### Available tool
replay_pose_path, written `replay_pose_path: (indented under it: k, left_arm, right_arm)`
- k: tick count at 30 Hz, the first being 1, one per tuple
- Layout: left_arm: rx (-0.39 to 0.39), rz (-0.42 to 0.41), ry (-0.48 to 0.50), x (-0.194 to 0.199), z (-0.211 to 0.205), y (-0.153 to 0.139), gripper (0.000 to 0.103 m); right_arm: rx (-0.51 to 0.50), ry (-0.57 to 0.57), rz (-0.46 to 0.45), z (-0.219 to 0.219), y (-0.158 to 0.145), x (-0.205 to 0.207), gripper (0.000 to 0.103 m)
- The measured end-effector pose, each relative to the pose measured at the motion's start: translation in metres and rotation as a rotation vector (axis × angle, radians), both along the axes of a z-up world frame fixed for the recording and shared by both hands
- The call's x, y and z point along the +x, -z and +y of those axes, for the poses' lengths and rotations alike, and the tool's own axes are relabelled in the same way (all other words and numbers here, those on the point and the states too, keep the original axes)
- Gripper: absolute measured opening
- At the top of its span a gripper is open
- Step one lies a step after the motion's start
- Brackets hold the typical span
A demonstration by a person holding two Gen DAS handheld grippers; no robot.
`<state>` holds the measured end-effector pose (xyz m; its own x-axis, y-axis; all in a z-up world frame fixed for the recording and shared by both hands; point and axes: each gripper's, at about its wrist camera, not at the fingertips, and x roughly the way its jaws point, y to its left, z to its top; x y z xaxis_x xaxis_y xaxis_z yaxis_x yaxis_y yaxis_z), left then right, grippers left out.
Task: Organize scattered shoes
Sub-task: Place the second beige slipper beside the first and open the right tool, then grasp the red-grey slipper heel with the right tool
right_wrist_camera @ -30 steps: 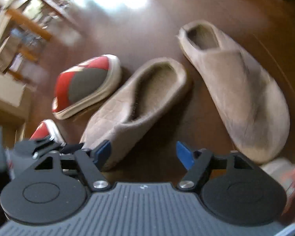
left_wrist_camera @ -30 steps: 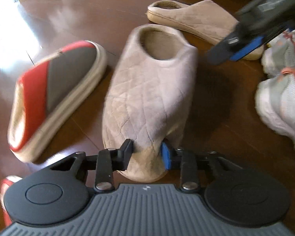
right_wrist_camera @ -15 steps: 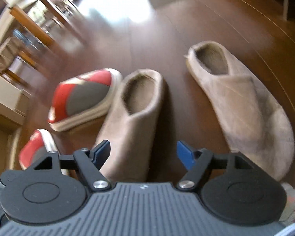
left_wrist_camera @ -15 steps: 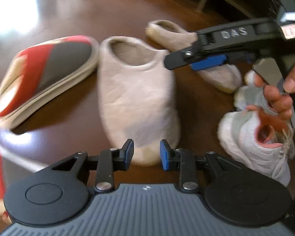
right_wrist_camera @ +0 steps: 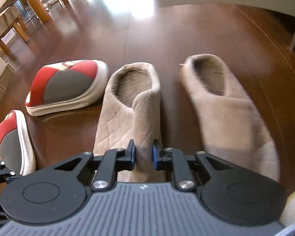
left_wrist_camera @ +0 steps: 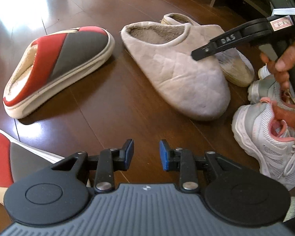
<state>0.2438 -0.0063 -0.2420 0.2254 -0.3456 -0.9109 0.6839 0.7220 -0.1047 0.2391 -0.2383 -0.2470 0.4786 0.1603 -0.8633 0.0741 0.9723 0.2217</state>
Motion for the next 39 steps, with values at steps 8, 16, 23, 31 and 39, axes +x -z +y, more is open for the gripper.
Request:
replay_pose_path:
  k: [8,16,23,31,39]
  left_arm:
    - [-0.006,0.004,0.020,-0.007,-0.006,-0.004,0.035]
    - [-0.029,0.023,-0.025,-0.017,0.008,-0.012,0.035]
    - [-0.031,0.001,-0.178,-0.021,0.057,-0.031,0.035]
    - [-0.083,-0.094,-0.419,0.045,0.102,-0.067,0.041]
    - [-0.030,-0.082,-0.686,0.124,0.133,-0.052,0.041]
  right_arm:
    - [-0.043,-0.075,0.034,-0.025,0.005,-0.010,0.015]
    - [-0.142,-0.103,0.058,-0.019,0.001,-0.013,0.034]
    - [-0.243,-0.300,-0.155,0.026,-0.055,-0.037,0.065]
    - [-0.328,-0.698,-0.263,0.137,-0.059,0.051,0.066]
    - [-0.311,-0.883,-0.236,0.241,-0.045,0.169,0.053]
